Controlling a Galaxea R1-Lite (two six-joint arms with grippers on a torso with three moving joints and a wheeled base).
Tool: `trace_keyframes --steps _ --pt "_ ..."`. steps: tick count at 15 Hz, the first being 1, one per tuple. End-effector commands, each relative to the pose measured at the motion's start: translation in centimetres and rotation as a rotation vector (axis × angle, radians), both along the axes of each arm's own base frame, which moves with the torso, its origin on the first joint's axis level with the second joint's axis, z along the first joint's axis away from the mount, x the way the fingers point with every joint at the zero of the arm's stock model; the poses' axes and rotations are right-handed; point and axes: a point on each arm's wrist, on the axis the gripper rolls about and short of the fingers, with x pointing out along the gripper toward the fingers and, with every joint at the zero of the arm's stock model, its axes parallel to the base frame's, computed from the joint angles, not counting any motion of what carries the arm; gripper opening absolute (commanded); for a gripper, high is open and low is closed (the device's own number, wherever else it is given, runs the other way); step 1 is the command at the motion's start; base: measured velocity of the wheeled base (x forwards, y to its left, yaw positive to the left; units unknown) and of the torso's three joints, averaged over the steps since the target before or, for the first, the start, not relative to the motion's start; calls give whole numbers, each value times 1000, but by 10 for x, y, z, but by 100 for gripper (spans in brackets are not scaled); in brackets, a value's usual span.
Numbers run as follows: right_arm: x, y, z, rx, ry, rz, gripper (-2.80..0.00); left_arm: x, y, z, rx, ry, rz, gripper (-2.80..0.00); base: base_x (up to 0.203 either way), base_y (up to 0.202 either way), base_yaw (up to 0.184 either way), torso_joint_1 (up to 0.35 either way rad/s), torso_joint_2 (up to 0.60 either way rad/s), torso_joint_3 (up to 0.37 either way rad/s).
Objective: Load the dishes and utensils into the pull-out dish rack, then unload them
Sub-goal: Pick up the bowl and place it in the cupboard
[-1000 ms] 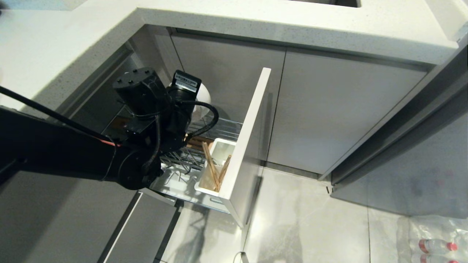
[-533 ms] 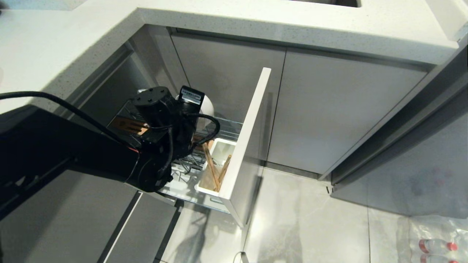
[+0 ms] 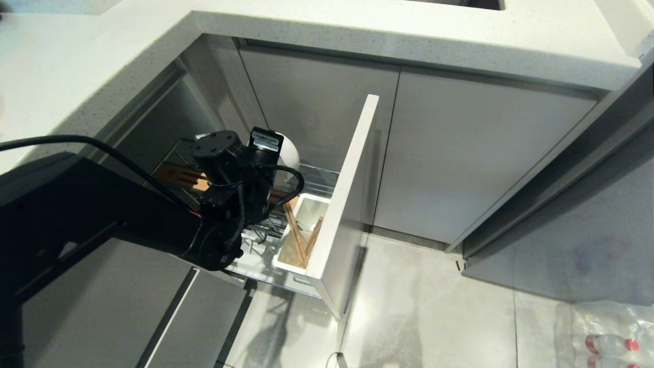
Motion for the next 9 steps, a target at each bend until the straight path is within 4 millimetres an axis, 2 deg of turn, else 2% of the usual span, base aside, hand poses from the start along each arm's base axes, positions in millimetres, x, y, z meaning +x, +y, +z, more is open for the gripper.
trace_keyframes --steps 1,9 --pt "0 0 0 0 2 0 -280 0 2 -2 -20 -3 -3 -280 0 0 0 0 0 0" --pt "0 0 0 0 2 0 -280 4 7 -11 -85 -16 -47 -280 0 0 0 0 0 0"
